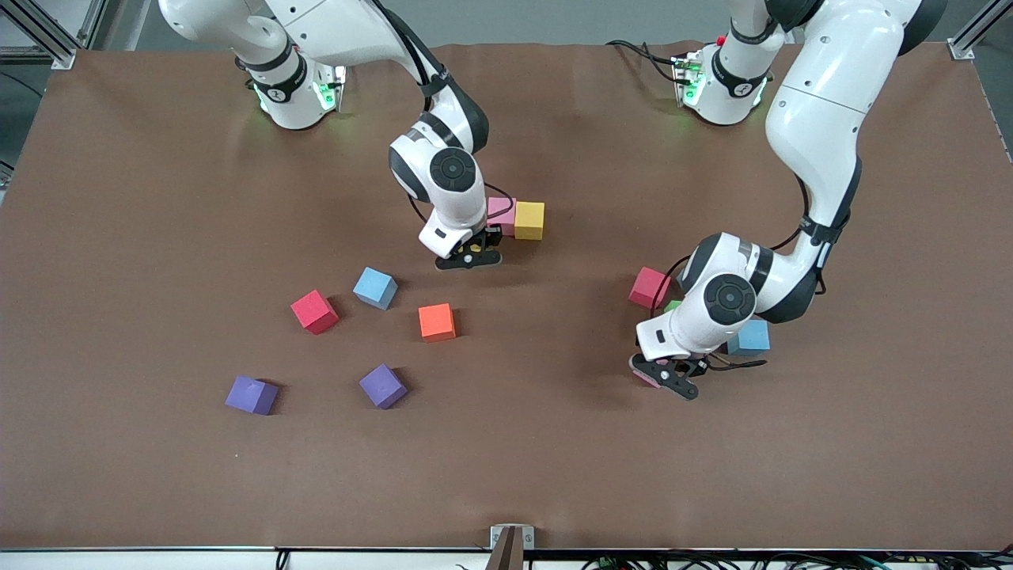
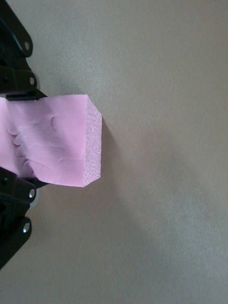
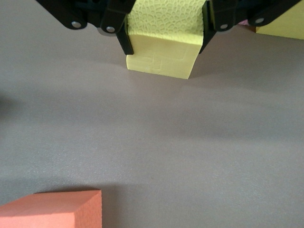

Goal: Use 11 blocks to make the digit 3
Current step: 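Lower the yellow cube below the pink cube row with the right gripper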

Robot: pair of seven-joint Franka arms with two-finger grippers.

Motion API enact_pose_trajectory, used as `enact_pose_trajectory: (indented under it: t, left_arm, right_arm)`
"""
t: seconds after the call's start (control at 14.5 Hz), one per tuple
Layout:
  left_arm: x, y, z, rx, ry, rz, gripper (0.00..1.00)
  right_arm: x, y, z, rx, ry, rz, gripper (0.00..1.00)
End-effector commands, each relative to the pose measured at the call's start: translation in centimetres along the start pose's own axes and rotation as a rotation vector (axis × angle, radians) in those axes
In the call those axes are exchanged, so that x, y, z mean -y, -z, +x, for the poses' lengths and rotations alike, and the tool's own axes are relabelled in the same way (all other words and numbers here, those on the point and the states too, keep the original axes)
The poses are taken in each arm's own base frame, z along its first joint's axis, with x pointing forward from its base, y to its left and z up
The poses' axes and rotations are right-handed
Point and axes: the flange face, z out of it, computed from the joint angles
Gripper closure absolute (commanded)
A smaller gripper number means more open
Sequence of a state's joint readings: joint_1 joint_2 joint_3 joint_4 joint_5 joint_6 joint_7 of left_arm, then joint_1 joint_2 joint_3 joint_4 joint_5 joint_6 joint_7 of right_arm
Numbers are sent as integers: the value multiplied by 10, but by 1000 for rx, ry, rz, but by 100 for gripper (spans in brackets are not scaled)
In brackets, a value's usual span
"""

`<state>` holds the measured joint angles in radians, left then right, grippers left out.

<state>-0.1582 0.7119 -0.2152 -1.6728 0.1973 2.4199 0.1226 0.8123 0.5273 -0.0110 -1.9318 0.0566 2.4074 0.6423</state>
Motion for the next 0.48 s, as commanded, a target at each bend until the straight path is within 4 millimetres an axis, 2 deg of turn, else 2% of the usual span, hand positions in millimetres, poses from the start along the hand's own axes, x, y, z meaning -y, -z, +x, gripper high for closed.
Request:
enact_pose_trajectory:
  t: [0.0,0.41]
  left_arm:
    - [1,-2,2,-3,-23,6,74]
    - [1,-3,2,-2,-22,4,74]
  right_arm:
    - [-1,-5,-11,18,-7,-15,0]
    - [4,20,8,-19,-17,15,0]
